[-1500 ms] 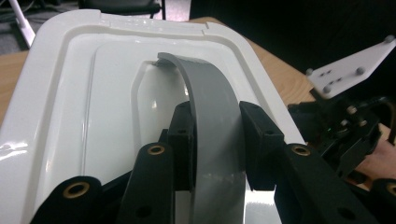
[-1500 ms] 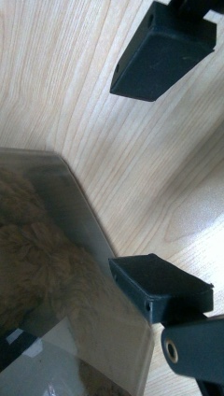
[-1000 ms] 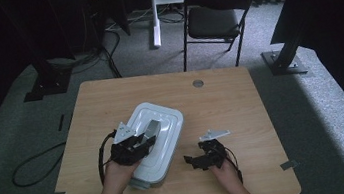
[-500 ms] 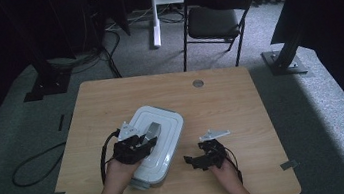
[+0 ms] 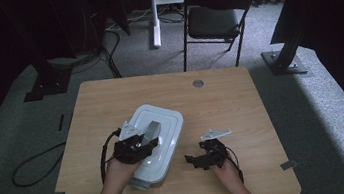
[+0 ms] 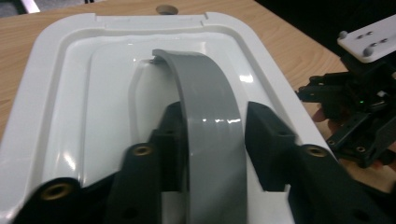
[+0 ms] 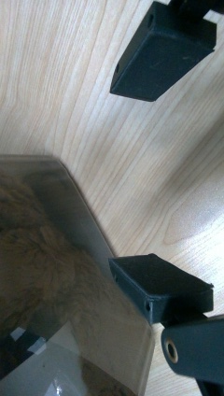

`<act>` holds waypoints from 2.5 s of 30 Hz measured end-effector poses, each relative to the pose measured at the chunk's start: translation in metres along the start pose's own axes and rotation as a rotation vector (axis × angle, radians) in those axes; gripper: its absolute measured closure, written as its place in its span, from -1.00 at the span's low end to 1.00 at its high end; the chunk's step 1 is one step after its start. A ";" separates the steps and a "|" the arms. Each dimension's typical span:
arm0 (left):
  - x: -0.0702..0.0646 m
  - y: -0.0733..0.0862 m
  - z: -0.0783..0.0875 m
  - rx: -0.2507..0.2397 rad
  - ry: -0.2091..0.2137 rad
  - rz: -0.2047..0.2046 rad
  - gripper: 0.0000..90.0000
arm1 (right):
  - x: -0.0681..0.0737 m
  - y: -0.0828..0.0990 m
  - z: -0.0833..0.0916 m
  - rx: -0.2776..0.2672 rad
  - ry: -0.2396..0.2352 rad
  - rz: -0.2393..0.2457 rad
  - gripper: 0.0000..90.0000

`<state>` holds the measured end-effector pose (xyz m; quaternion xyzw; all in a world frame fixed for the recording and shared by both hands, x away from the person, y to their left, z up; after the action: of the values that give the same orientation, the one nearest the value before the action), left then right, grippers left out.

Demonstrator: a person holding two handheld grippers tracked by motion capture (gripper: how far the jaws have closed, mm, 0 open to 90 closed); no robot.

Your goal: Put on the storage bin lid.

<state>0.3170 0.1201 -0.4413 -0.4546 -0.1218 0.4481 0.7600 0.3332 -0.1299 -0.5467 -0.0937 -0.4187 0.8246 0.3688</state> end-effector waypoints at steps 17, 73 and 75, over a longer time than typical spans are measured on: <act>0.013 -0.006 0.020 -0.043 -0.006 0.047 -0.31 | -0.003 -0.001 0.005 -0.013 0.009 -0.007 -0.69; 0.150 0.068 0.020 -0.108 -0.270 0.216 -0.99 | -0.007 0.003 0.004 0.000 0.015 -0.015 -0.69; 0.150 0.072 0.017 -0.094 -0.273 0.211 -0.99 | -0.007 0.003 0.005 -0.001 0.015 -0.015 -0.69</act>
<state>0.3518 0.2621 -0.5227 -0.4348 -0.1962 0.5769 0.6630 0.3342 -0.1386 -0.5471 -0.0969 -0.4169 0.8209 0.3781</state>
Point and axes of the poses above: each handheld gripper's, and its own axes: z roughly backward along the jaws, y roughly out of its underside, x roughly to its left, the point moved 3 cm from there along -z, roughly forward along the jaws, and after that the axes turned 7 degrees about z, right-handed, at the moved point
